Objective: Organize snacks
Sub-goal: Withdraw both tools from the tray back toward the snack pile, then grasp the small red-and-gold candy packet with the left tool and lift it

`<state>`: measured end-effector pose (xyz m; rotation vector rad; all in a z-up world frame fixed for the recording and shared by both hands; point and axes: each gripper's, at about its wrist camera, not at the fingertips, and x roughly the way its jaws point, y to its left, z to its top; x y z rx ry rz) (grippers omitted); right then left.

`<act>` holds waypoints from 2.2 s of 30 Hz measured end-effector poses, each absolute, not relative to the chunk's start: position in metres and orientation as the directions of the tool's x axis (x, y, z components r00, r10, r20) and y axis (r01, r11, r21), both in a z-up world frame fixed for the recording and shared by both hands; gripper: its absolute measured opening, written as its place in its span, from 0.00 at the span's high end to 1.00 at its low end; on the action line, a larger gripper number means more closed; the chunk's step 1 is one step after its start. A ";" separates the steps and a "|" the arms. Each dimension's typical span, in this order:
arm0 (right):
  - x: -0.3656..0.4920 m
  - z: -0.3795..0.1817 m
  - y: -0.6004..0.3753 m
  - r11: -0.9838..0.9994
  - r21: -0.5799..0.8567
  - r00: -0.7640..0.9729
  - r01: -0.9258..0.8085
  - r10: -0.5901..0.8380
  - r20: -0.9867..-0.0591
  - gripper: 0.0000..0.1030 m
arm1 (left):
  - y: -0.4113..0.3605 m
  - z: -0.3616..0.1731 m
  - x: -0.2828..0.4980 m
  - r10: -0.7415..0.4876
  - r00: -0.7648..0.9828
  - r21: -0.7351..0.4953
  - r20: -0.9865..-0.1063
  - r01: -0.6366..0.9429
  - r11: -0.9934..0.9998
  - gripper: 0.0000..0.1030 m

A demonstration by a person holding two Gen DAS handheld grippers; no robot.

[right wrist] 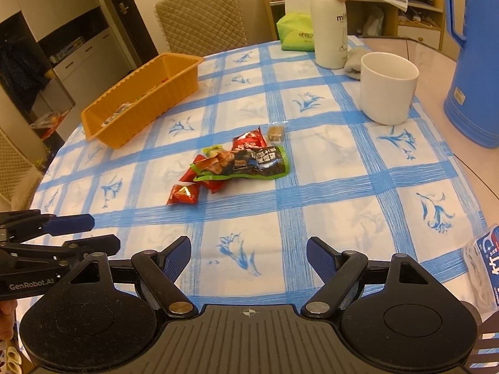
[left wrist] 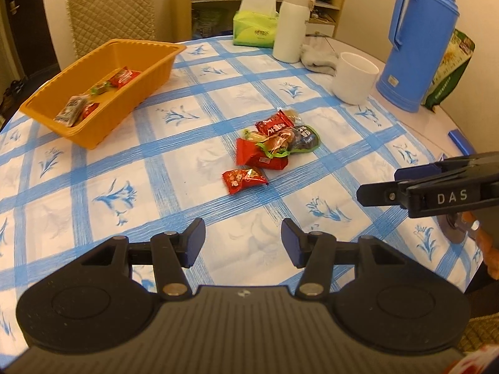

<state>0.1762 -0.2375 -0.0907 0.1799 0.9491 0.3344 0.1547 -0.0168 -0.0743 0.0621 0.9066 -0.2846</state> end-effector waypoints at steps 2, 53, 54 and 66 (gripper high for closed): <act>0.179 -0.092 -0.238 0.935 0.296 0.537 -0.194 0.354 -0.766 0.21 | -0.019 -0.078 0.160 -0.218 0.578 -0.059 -0.786 0.282 0.958 0.51; 0.221 -0.119 -0.252 0.952 0.307 0.536 0.021 0.248 -0.807 0.21 | -0.051 -0.136 0.259 -0.338 0.442 -0.036 -0.831 0.564 0.825 0.79; 0.221 -0.119 -0.251 0.952 0.306 0.536 0.020 0.248 -0.807 0.21 | -0.050 -0.136 0.258 -0.337 0.441 -0.038 -0.832 0.561 0.827 0.79; 0.240 -0.109 -0.234 0.941 0.339 0.568 -0.013 0.286 -0.772 0.21 | -0.013 -0.125 0.243 -0.311 0.470 -0.077 -0.826 0.453 0.888 0.82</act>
